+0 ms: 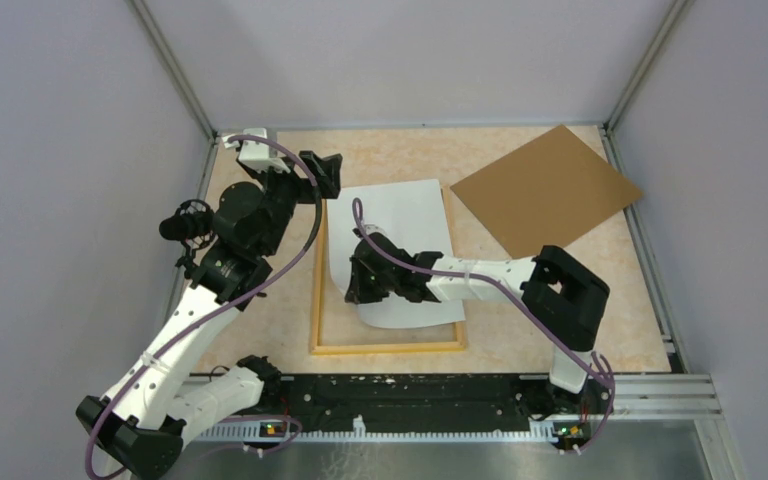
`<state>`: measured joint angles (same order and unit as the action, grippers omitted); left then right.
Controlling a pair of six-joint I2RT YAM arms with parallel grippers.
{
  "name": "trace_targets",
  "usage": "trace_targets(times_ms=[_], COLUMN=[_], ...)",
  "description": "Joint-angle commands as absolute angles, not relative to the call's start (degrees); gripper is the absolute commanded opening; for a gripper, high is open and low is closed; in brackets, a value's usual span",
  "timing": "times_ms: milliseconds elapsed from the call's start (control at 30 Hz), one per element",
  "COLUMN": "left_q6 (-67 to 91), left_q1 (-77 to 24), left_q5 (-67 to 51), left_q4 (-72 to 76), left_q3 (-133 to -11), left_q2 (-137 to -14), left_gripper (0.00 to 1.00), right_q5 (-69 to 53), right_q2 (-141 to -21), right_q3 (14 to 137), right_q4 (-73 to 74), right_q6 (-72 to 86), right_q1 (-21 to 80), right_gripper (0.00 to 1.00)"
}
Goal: Put the photo into the frame
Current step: Turn over the photo from the photo frame.
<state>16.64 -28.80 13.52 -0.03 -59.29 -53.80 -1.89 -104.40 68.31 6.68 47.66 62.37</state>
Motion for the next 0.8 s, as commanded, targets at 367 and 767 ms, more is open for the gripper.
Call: trace_targets(times_ms=[367,767], left_q6=[17.3,17.4], left_q1=[-28.3,-28.3], left_q5=[12.9,13.0], left_q4=[2.5,2.5], left_q3=[-60.2,-60.2], left_q2=[-53.6,-53.2], left_gripper=[0.99,0.99], right_q5=[7.7,11.0], right_q2=[-103.4,-103.8], right_q3=[67.2,67.0], right_q4=[-3.0,-1.0], right_q6=[60.6,59.0], right_q1=[66.5,67.4], right_gripper=[0.00,0.00])
